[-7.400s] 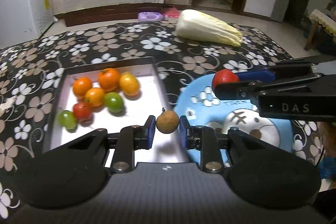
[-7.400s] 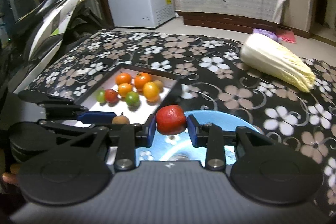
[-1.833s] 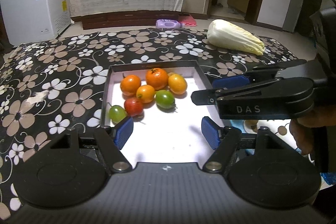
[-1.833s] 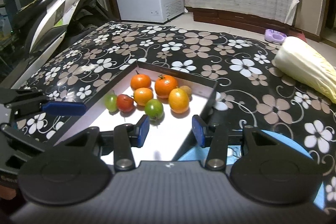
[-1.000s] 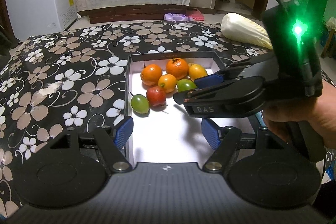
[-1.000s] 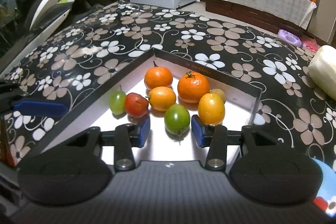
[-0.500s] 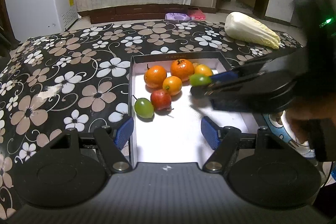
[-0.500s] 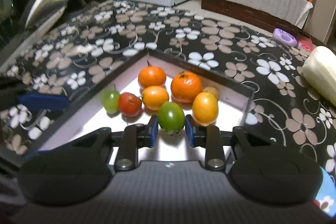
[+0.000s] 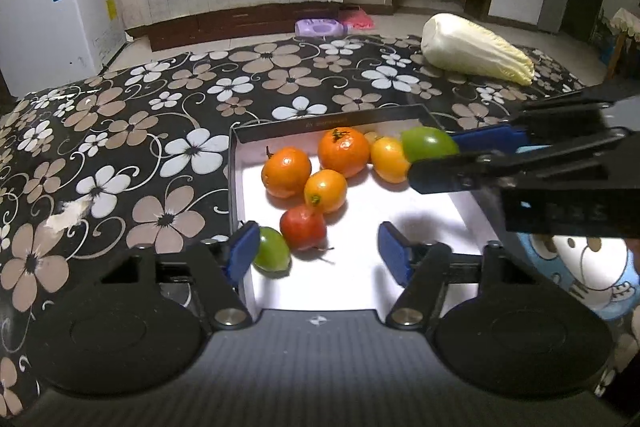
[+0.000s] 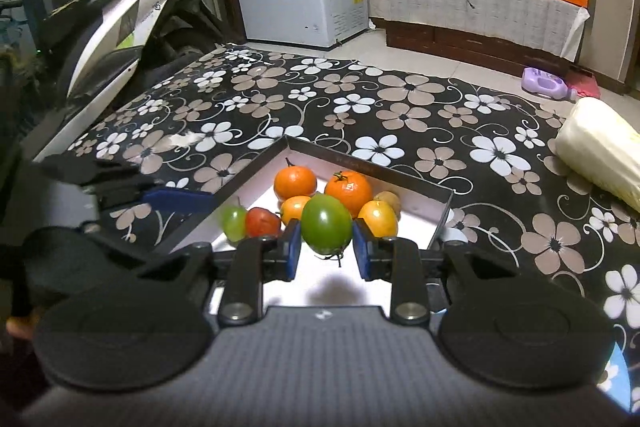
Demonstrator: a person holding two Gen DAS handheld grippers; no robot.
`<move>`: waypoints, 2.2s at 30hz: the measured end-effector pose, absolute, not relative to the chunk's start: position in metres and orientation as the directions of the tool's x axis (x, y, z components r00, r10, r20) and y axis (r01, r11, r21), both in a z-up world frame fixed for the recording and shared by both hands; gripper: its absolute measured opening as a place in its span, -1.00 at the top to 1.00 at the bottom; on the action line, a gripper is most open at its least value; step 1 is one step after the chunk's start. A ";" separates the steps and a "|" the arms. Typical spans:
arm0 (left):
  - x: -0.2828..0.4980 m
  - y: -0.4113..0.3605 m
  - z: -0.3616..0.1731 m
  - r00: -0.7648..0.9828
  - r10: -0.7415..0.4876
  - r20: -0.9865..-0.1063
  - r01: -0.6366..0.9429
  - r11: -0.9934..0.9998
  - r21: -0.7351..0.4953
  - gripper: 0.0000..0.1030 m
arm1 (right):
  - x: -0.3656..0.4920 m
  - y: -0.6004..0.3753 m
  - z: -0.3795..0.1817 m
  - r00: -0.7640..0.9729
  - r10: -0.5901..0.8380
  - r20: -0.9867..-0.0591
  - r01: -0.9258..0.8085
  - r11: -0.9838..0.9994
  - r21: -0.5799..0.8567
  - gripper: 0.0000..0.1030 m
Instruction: Organize fruits
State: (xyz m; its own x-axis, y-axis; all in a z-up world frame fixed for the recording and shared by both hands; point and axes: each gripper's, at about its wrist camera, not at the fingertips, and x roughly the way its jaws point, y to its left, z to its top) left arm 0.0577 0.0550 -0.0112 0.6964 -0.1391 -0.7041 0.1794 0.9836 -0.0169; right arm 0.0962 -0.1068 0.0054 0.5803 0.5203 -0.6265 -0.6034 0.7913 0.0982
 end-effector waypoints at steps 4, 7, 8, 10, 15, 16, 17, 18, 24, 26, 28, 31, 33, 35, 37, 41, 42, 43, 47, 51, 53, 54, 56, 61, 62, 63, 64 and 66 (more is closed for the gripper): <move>0.069 0.057 -0.012 0.690 -0.164 -0.705 0.197 0.980 -0.035 -0.07 | 0.095 -0.108 0.007 0.577 0.527 -0.624 -0.608 0.788 0.103 0.40; 0.073 0.054 -0.014 0.687 -0.163 -0.708 0.205 0.978 -0.027 -0.05 | 0.094 -0.108 0.008 0.576 0.529 -0.623 -0.612 0.785 0.101 0.40; 0.075 0.054 -0.014 0.687 -0.161 -0.709 0.206 0.978 -0.022 -0.05 | 0.094 -0.108 0.007 0.576 0.529 -0.623 -0.613 0.784 0.100 0.40; 0.077 0.052 -0.016 0.683 -0.156 -0.713 0.206 0.978 -0.017 -0.05 | 0.094 -0.108 0.007 0.576 0.528 -0.625 -0.614 0.783 0.096 0.40; 0.079 0.049 -0.020 0.685 -0.123 -0.718 0.193 0.981 0.016 -0.05 | 0.093 -0.108 0.008 0.576 0.526 -0.625 -0.614 0.783 0.093 0.40; 0.079 0.049 -0.020 0.685 -0.120 -0.718 0.191 0.981 0.018 -0.05 | 0.093 -0.108 0.008 0.576 0.526 -0.626 -0.615 0.783 0.093 0.40; 0.080 0.049 -0.021 0.686 -0.116 -0.718 0.188 0.982 0.021 -0.05 | 0.092 -0.108 0.008 0.575 0.526 -0.626 -0.616 0.783 0.092 0.40; 0.081 0.048 -0.021 0.687 -0.113 -0.718 0.186 0.982 0.024 -0.05 | 0.092 -0.108 0.008 0.576 0.526 -0.626 -0.616 0.782 0.091 0.40; 0.089 0.044 -0.025 0.683 -0.092 -0.725 0.178 0.983 0.043 -0.03 | 0.090 -0.110 0.007 0.572 0.527 -0.628 -0.619 0.780 0.092 0.40; 0.090 0.042 -0.027 0.675 -0.089 -0.732 0.181 0.982 0.048 0.26 | 0.091 -0.111 0.007 0.572 0.526 -0.629 -0.618 0.781 0.091 0.40; 0.088 0.040 -0.027 0.669 -0.105 -0.735 0.199 0.979 0.041 0.33 | 0.091 -0.112 0.007 0.574 0.525 -0.629 -0.615 0.783 0.093 0.40; 0.081 0.032 -0.028 0.677 -0.093 -0.730 0.220 0.972 0.081 0.33 | 0.091 -0.113 0.007 0.573 0.527 -0.628 -0.614 0.784 0.097 0.40; 0.079 0.032 -0.028 0.673 -0.104 -0.733 0.224 0.972 0.068 0.33 | 0.091 -0.113 0.008 0.572 0.527 -0.629 -0.615 0.783 0.096 0.40; 0.077 0.033 -0.027 0.671 -0.111 -0.733 0.223 0.973 0.057 0.33 | 0.091 -0.112 0.007 0.569 0.527 -0.632 -0.617 0.781 0.096 0.40; 0.074 0.033 -0.025 0.673 -0.108 -0.732 0.217 0.974 0.056 0.33 | 0.091 -0.111 0.006 0.564 0.526 -0.636 -0.620 0.779 0.095 0.40; 0.070 0.035 -0.022 0.675 -0.101 -0.731 0.197 0.979 0.047 0.33 | 0.091 -0.111 0.003 0.556 0.522 -0.647 -0.621 0.778 0.093 0.40; 0.069 0.035 -0.022 0.676 -0.095 -0.731 0.190 0.981 0.049 0.33 | 0.091 -0.112 0.003 0.556 0.520 -0.648 -0.620 0.779 0.093 0.40; 0.068 0.035 -0.021 0.676 -0.087 -0.731 0.183 0.982 0.052 0.33 | 0.090 -0.112 0.003 0.557 0.519 -0.648 -0.619 0.780 0.093 0.40; 0.063 0.034 -0.014 0.684 -0.072 -0.726 0.165 0.985 0.057 0.33 | 0.086 -0.114 0.006 0.561 0.525 -0.640 -0.620 0.779 0.096 0.40; 0.057 0.033 -0.004 0.705 -0.065 -0.706 0.143 0.988 0.051 0.33 | 0.082 -0.119 0.010 0.568 0.532 -0.628 -0.621 0.778 0.097 0.40; 0.056 0.032 -0.001 0.706 -0.061 -0.705 0.137 0.989 0.051 0.33 | 0.080 -0.121 0.012 0.570 0.535 -0.624 -0.620 0.778 0.102 0.40; 0.056 0.030 0.001 0.706 -0.061 -0.705 0.137 0.989 0.052 0.33 | 0.079 -0.122 0.012 0.570 0.537 -0.622 -0.620 0.778 0.103 0.40; 0.055 0.028 0.004 0.710 -0.064 -0.702 0.144 0.988 0.056 0.33 | 0.077 -0.124 0.014 0.569 0.539 -0.621 -0.622 0.776 0.103 0.40; 0.053 0.019 0.006 0.712 -0.064 -0.699 0.156 0.985 0.069 0.33 | 0.075 -0.129 0.017 0.569 0.543 -0.617 -0.626 0.773 0.103 0.40; 0.053 0.018 0.006 0.711 -0.064 -0.700 0.159 0.985 0.071 0.33 | 0.074 -0.131 0.018 0.569 0.544 -0.617 -0.626 0.773 0.104 0.40; 0.053 0.016 0.006 0.709 -0.065 -0.702 0.163 0.984 0.073 0.33 | 0.074 -0.132 0.018 0.570 0.544 -0.616 -0.625 0.773 0.103 0.40; 0.054 0.014 0.005 0.708 -0.066 -0.703 0.166 0.983 0.075 0.33 | 0.074 -0.133 0.019 0.572 0.543 -0.614 -0.625 0.774 0.103 0.40; 0.054 0.012 0.006 0.711 -0.071 -0.699 0.173 0.982 0.077 0.33 | 0.073 -0.135 0.020 0.574 0.545 -0.611 -0.624 0.775 0.106 0.40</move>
State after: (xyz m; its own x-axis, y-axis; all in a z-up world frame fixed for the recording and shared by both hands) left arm 0.0536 0.0116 0.0060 0.7115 -0.0707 -0.6992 0.1735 0.9818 0.0772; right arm 0.0725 -0.1352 0.0198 0.5737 0.5452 -0.6112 -0.6235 0.7746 0.1057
